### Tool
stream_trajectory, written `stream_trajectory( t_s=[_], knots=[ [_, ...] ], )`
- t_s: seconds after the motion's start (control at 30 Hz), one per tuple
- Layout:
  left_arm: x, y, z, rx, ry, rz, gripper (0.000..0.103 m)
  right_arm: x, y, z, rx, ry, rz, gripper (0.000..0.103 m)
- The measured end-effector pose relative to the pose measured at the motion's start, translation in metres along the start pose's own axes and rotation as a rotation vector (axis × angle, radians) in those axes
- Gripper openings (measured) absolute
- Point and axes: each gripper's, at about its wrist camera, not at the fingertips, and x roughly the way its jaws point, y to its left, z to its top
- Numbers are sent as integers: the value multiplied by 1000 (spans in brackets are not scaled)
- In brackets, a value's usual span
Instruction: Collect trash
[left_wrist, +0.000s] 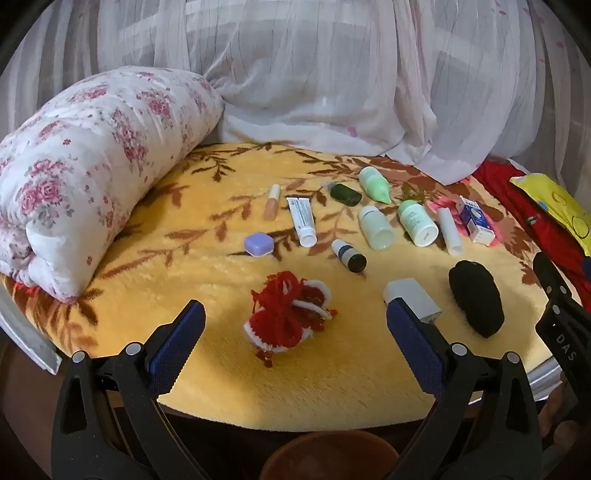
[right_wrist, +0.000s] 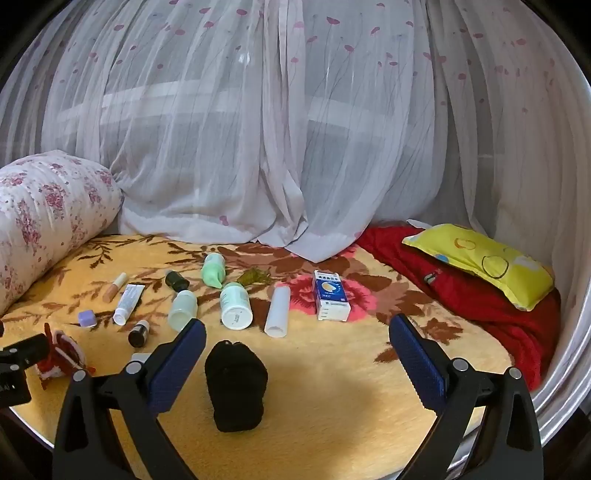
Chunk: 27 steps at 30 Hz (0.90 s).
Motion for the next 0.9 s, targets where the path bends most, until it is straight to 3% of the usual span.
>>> stream_trajectory(
  t_s=[0.5, 0.9],
  knots=[
    [2, 1, -6, 4, -3, 5, 96, -4, 18, 1, -12, 5, -2, 98],
    [2, 1, -7, 6, -4, 5, 96, 0, 6, 1, 5, 7, 14, 98]
  ],
)
